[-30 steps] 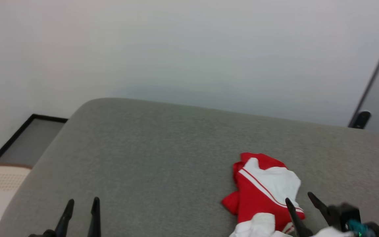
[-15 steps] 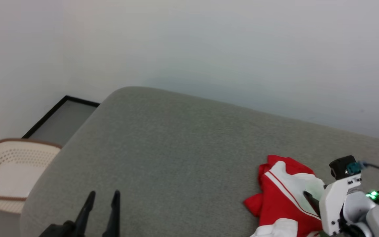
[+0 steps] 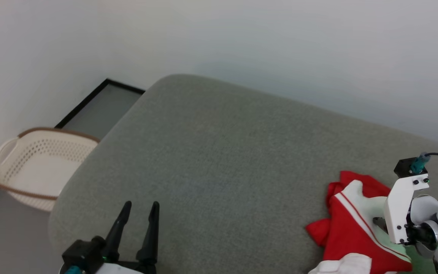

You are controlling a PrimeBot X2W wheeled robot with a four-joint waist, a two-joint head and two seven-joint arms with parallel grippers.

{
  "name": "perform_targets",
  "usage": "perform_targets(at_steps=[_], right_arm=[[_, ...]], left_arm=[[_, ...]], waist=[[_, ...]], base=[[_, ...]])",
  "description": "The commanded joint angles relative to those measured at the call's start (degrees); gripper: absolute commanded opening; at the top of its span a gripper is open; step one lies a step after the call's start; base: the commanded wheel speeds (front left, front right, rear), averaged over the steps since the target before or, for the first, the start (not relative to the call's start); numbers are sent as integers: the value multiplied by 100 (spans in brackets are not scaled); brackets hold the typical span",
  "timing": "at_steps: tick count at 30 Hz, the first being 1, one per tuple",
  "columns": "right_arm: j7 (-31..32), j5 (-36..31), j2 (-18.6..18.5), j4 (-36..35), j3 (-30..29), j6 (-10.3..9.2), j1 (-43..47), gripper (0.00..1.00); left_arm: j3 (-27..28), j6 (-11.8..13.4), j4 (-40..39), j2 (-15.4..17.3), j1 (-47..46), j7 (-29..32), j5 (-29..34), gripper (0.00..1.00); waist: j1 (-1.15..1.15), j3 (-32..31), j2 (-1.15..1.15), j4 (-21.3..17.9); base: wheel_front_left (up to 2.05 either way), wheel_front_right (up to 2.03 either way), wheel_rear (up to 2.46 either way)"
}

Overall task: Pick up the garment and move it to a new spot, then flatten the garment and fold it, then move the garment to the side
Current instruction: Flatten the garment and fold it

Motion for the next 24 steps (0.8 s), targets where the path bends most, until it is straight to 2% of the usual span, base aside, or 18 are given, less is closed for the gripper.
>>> perform_targets(at_steps=[1, 4, 5, 6, 7, 15, 24], right_arm=[[36, -43, 55, 98, 7, -6, -104, 100], [72, -52, 146, 357, 91, -6, -273, 100], [38, -49, 167, 422, 104, -6, -321, 53], [-1, -54, 191, 483, 125, -6, -358, 19], [-21, -36, 221, 542, 164, -6, -401, 0], [-188, 194, 131, 774, 386, -6, -664, 0], [-522, 396, -105, 866, 184, -6, -838, 0]], left_arm=[[42, -16, 25, -27, -53, -2, -52, 100], [52, -17, 53, -110, -132, -2, -40, 100], [68, -17, 66, -131, -145, -2, -58, 100], [75, -17, 69, -144, -153, -2, -61, 100], [72, -17, 72, -155, -153, -2, -55, 100], [143, -17, 118, -161, -132, -2, -66, 100], [120, -17, 162, -81, -164, -2, -96, 100]], waist=[[0, 254, 0, 195], [0, 376, 0, 249], [0, 401, 0, 262], [0, 413, 0, 271], [0, 424, 0, 278], [0, 344, 0, 248], [0, 214, 0, -45]], base=[[0, 0, 0], [0, 0, 0], [0, 0, 0], [0, 0, 0], [0, 0, 0], [0, 0, 0], [0, 0, 0]])
